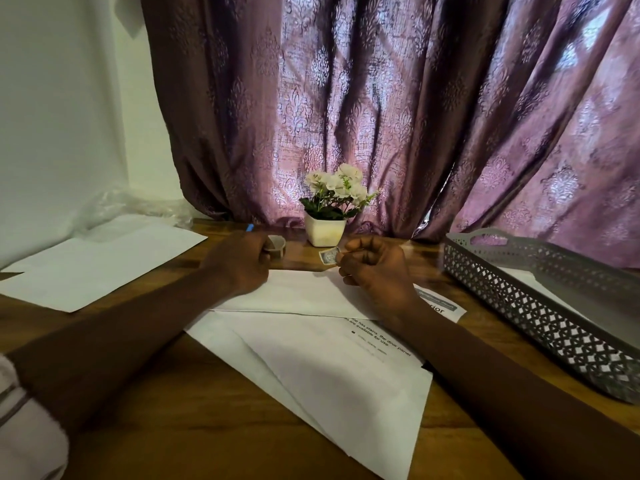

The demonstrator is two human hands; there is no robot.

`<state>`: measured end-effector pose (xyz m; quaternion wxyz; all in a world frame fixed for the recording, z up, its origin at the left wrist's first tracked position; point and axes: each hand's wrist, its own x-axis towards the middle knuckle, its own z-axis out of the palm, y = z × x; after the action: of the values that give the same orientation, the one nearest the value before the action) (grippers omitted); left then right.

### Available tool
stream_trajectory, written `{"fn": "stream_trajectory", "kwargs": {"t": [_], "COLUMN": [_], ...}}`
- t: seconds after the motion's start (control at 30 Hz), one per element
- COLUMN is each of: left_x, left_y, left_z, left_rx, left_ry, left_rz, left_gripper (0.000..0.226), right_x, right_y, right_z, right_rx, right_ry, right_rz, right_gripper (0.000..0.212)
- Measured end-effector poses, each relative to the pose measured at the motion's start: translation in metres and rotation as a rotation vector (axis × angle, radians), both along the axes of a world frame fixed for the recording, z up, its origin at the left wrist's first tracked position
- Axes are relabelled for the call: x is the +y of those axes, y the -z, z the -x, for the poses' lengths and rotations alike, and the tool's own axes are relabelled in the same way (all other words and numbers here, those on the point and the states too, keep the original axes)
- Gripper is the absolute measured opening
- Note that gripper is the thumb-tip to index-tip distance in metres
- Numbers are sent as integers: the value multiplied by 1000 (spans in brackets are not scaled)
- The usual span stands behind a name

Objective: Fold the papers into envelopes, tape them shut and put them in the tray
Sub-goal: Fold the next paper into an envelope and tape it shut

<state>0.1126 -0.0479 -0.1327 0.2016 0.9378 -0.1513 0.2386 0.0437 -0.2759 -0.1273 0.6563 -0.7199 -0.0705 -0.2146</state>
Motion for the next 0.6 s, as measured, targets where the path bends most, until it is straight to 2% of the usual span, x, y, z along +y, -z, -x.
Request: {"fn": "stream_trajectory", "kwargs": {"t": [0.07, 0.13, 0.23, 0.33, 0.43, 0.47, 0.6], "left_x": [0, -1, -5, -16, -22, -21, -21], "left_y": [2, 3, 1, -7, -6, -4, -5], "left_z": [-2, -1, 8, 25, 33, 34, 34], "left_rx": [7, -63, -238, -345, -396, -379, -336], "left_ry": [22, 32, 90, 223, 249, 256, 273], "left_rz": [4, 21, 17, 58, -180, -259, -342], "left_gripper": [28, 32, 38, 33, 36, 37, 37], "right_x": [-1, -1, -1, -1, -2, -3, -12], "right_y": [1, 1, -1, -2, -5, -6, -13], "right_z": [-1, 0, 2, 6, 9, 10, 12], "right_rx": [7, 9, 11, 10, 24, 32, 70], "right_ry": [-10, -26, -13, -3, 21, 40, 100], "right_rz": [-5, -7, 23, 10, 12, 16, 2], "right_gripper": [30, 35, 25, 20, 4, 7, 8]}}
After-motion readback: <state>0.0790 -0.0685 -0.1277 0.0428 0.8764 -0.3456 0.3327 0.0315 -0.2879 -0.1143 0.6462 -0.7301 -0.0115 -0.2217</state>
